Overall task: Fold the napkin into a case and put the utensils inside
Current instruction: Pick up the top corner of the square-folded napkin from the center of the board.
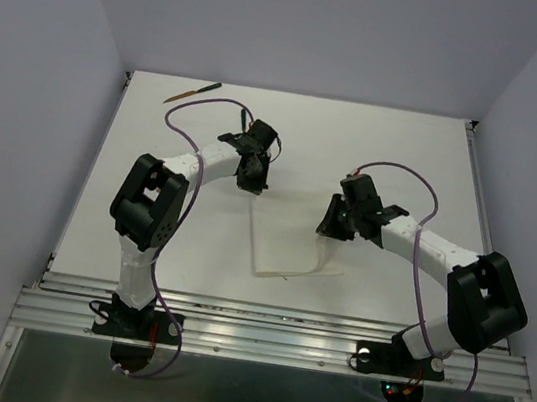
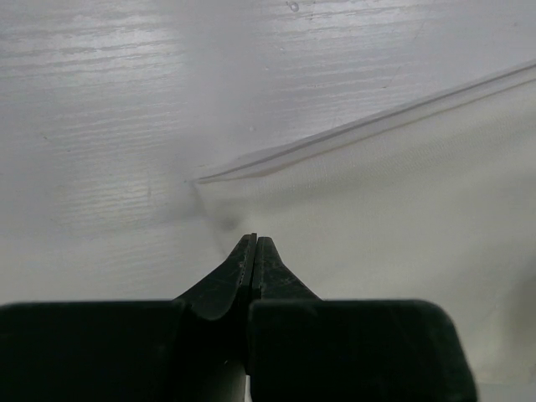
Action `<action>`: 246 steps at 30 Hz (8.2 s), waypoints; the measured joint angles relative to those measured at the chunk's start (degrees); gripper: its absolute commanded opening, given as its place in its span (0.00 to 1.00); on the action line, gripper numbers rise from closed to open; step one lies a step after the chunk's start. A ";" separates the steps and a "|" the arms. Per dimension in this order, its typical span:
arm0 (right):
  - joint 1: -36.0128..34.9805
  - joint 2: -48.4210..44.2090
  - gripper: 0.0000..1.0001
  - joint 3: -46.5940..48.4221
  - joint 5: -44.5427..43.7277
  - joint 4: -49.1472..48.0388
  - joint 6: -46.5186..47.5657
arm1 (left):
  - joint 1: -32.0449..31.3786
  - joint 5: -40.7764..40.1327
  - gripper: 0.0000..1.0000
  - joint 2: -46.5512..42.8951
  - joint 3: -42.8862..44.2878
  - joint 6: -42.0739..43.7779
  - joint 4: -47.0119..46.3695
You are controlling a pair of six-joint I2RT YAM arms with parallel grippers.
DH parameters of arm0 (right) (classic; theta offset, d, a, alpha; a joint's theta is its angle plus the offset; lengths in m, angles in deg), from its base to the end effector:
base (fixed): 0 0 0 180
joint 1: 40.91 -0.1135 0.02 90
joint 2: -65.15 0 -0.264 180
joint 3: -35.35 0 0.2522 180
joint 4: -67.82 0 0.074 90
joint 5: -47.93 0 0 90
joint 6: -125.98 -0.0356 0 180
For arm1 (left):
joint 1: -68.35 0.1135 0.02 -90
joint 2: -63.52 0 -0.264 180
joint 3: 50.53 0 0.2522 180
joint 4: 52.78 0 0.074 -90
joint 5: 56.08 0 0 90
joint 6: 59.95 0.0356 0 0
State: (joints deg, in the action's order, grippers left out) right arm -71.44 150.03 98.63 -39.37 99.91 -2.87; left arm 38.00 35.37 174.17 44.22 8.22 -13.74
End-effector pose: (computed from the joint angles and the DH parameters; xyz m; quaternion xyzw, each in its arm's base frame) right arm 0.2539 0.1517 0.1953 0.0616 0.9480 0.1957 0.2434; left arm 0.3608 -0.2123 0.2017 0.0746 0.9506 -0.1433 0.2652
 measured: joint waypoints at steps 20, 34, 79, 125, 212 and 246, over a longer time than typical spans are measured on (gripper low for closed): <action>-0.70 -6.01 0.44 -0.81 -7.21 1.46 0.63 | 0.00 0.04 0.00 0.00 0.00 0.31 0.00; -0.68 -20.26 0.45 -17.75 -14.19 10.12 -9.64 | -0.04 0.46 0.00 0.00 -0.15 0.31 -0.20; 4.33 -19.58 0.35 -20.00 -9.92 6.32 -10.40 | -11.98 19.69 0.00 -15.39 -28.57 -1.55 -2.64; 4.33 -21.46 0.01 -23.34 -6.91 3.43 -9.62 | -11.98 20.57 0.00 -17.42 -28.33 -1.22 -0.98; 4.33 -15.19 0.45 -9.20 -2.54 4.85 -0.85 | -16.41 33.73 0.00 5.51 -4.63 -4.31 -22.95; 4.33 -13.05 0.01 -11.87 -3.02 -2.67 -10.03 | -16.41 34.29 0.06 5.42 -5.22 -4.33 -23.43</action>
State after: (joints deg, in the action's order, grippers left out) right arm -67.11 136.98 86.76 -42.39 97.24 -12.90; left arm 21.59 69.67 179.59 39.00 3.89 -37.17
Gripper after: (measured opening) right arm 0.037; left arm 0.037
